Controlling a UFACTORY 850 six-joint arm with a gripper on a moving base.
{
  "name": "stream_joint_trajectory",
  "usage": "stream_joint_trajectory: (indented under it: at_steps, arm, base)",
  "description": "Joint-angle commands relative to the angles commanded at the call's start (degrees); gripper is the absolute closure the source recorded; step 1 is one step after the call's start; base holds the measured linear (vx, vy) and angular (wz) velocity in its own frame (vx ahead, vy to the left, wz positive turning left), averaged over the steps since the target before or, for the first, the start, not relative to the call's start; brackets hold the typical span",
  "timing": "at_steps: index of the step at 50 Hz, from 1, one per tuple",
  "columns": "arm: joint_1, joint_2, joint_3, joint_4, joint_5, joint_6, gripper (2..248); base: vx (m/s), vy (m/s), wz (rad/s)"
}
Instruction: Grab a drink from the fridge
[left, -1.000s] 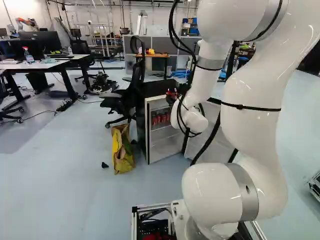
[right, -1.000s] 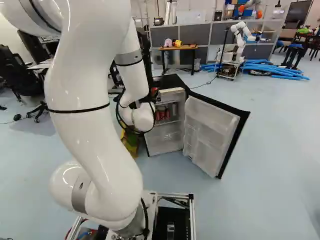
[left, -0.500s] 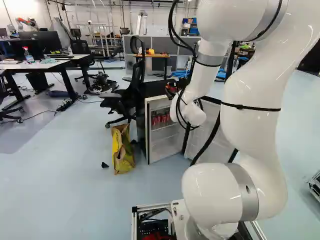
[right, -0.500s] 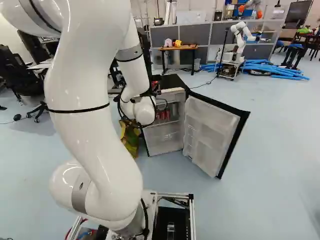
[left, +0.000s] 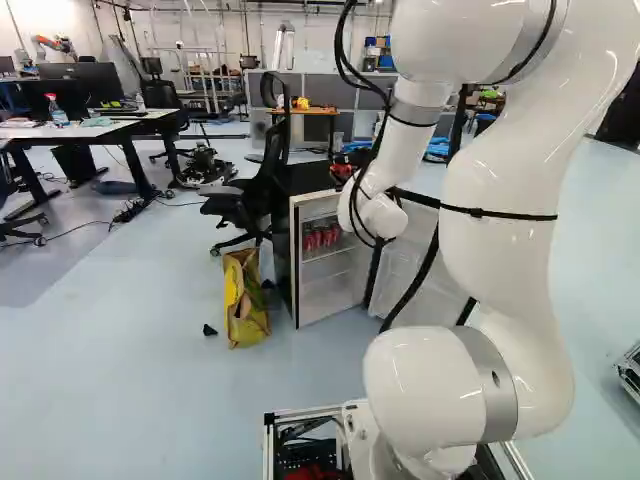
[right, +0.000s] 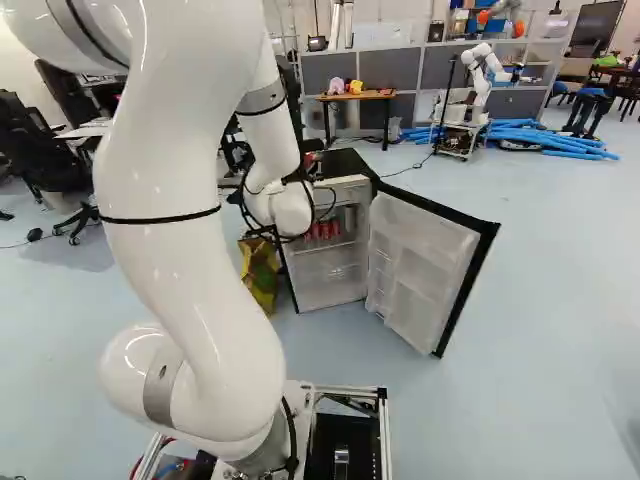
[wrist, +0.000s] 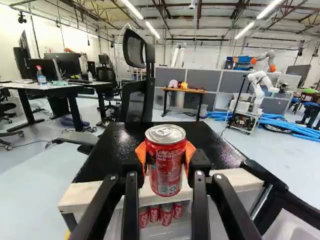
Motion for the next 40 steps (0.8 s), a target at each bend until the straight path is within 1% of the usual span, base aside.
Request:
stream_joint_trajectory:
  at_steps: [40]
  arm:
    - [2.20,-4.69,-11.90,0.00,-12.57,0.00,154]
  base:
    - [0.000,0.000,0.000]
